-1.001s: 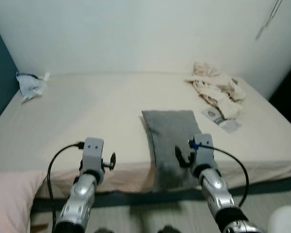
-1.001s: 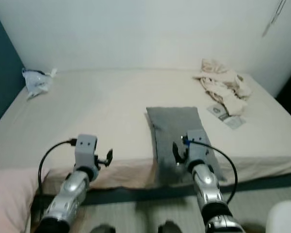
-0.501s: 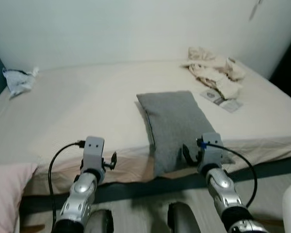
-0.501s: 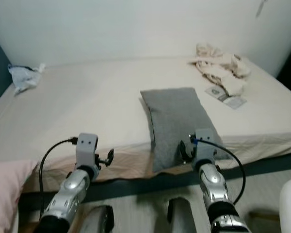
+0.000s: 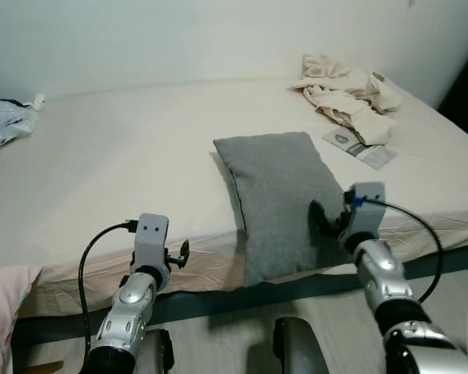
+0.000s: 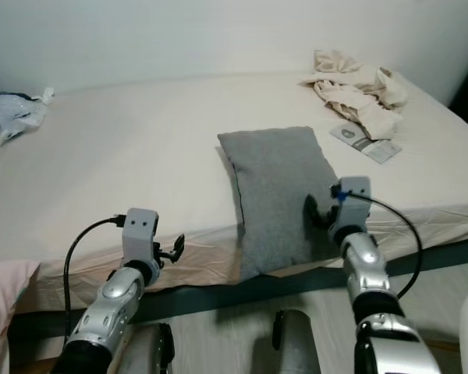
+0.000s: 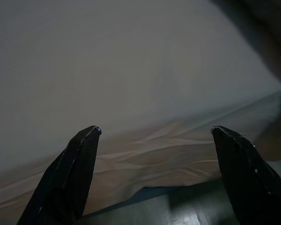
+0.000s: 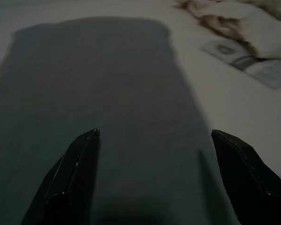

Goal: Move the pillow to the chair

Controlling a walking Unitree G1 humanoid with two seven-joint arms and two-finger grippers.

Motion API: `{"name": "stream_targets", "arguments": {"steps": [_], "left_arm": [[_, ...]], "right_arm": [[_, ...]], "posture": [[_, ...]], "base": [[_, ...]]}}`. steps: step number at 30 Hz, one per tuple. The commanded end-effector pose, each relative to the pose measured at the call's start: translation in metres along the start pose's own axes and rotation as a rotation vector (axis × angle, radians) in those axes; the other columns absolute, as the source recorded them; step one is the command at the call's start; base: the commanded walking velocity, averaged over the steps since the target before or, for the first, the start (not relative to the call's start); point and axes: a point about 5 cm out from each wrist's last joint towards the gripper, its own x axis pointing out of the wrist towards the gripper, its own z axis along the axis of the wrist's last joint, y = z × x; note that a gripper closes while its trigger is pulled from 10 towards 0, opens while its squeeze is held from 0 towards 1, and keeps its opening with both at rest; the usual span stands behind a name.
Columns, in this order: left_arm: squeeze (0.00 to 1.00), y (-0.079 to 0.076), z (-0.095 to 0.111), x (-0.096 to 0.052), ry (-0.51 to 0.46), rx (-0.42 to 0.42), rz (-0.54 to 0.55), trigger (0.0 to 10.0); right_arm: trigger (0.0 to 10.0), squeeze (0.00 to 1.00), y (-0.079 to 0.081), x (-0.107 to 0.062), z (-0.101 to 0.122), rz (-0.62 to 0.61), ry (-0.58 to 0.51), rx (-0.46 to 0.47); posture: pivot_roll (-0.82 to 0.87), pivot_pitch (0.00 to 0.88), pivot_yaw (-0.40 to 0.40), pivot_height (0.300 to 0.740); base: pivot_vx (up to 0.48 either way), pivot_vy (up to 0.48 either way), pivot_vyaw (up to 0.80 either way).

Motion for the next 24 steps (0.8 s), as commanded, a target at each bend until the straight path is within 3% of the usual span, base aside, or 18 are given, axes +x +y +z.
{"name": "stream_targets", "arguments": {"steps": [1,4,7,8,10,11,12,16,20,23,24], "left_arm": [[0.00,0.009,-0.006,-0.004,0.029,-0.015,0.021,10.0],[0.00,0.010,-0.004,-0.005,0.029,-0.026,0.005,10.0],[0.00,0.011,-0.002,-0.005,0.028,-0.035,-0.009,10.0],[0.00,0.011,0.000,-0.005,0.030,-0.047,-0.021,10.0],[0.00,0.012,0.000,-0.005,0.030,-0.049,-0.022,10.0],[0.00,0.014,0.000,-0.006,0.029,-0.041,-0.017,10.0],[0.00,0.014,0.000,-0.006,0.027,-0.035,-0.013,10.0],[0.00,0.015,0.001,-0.006,0.021,-0.039,-0.003,10.0],[0.00,0.013,0.004,-0.005,0.012,-0.046,-0.001,10.0],[0.00,0.012,0.006,-0.004,0.006,-0.032,-0.002,10.0],[0.00,0.012,0.007,-0.004,0.002,-0.025,0.000,10.0]], "right_arm": [[10.0,1.00,-0.013,-0.004,-0.009,-0.058,0.047,0.067],[10.0,1.00,-0.041,-0.011,-0.011,-0.195,0.069,0.192],[10.0,1.00,-0.054,-0.016,-0.012,-0.266,0.071,0.268],[10.0,1.00,-0.067,-0.021,-0.012,-0.326,0.058,0.350],[10.0,1.00,-0.073,-0.024,-0.012,-0.349,0.048,0.393],[10.0,1.00,-0.082,-0.029,-0.014,-0.369,0.030,0.493],[10.0,1.00,-0.085,-0.031,-0.015,-0.374,0.029,0.519],[10.0,1.00,-0.082,-0.034,-0.026,-0.353,0.081,0.549],[10.0,1.00,-0.054,-0.035,-0.052,-0.220,0.223,0.490],[10.0,1.00,-0.031,-0.031,-0.061,-0.109,0.234,0.577],[10.0,0.17,-0.022,-0.031,-0.064,-0.070,0.238,0.623]], "posture": [[0.04,0.125,-0.001,0.577],[0.04,0.131,0.004,0.577],[0.05,0.133,0.005,0.577],[0.06,0.137,0.008,0.577],[0.06,0.139,0.011,0.577],[0.05,0.141,0.016,0.577],[0.05,0.142,0.017,0.577],[0.05,0.143,0.020,0.577],[0.05,0.143,0.021,0.577],[0.05,0.144,0.018,0.577],[0.06,0.145,0.016,0.577]], "base": [[0.000,0.000,0.00],[0.000,0.000,0.00],[0.000,0.000,0.00],[0.000,0.000,0.00],[0.000,0.000,0.00],[0.000,0.000,0.00],[0.000,0.000,0.00],[0.000,0.000,0.00],[0.000,0.000,0.00],[0.000,0.000,0.00],[0.000,0.000,0.00]]}}
